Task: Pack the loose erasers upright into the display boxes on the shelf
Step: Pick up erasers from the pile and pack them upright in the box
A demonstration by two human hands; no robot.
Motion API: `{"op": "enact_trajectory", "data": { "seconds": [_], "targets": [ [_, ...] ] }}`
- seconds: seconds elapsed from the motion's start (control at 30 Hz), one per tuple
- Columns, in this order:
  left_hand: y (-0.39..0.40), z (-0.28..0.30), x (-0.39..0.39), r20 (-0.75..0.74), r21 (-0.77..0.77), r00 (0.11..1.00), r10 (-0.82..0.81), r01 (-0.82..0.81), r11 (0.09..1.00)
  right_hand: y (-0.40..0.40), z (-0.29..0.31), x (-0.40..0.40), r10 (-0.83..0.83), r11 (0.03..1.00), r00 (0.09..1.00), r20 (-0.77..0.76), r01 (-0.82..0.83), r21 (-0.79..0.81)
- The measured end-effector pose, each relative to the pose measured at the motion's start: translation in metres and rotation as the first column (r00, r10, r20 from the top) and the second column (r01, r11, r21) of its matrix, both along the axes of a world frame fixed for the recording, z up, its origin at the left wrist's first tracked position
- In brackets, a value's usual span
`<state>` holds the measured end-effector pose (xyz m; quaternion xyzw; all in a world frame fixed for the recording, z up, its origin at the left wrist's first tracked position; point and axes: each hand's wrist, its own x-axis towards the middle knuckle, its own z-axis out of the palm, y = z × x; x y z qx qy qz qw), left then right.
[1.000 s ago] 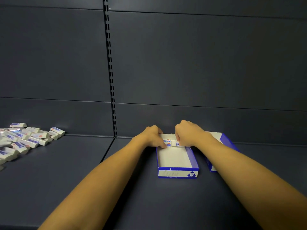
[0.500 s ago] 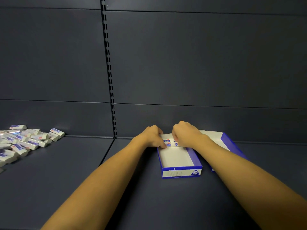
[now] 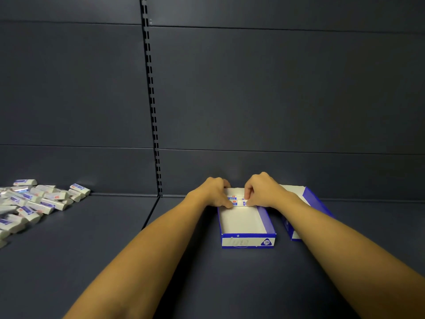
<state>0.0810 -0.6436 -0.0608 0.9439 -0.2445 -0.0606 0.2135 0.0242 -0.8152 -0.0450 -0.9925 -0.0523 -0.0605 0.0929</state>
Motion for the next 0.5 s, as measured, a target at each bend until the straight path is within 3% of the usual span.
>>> {"op": "enact_trajectory", "data": {
  "seconds": [0.23, 0.33, 0.5],
  "targets": [
    [0.005, 0.004, 0.002, -0.062, -0.110, 0.998, -0.003, -0.004, 0.994, -0.011, 0.009, -0.016, -0.036, 0.987, 0.998, 0.048, 0.028, 0.160],
    [0.018, 0.016, 0.001, 0.012, -0.158, 0.999, 0.041, -0.039, 0.987, -0.015, 0.023, -0.025, -0.103, 0.958, 0.985, 0.141, 0.060, 0.280],
    [0.055, 0.043, -0.018, 0.188, -0.089, 0.972, 0.142, -0.127, 0.988, -0.014, 0.041, -0.039, -0.138, 0.985, 0.984, 0.113, 0.124, 0.121]
  ]
}}
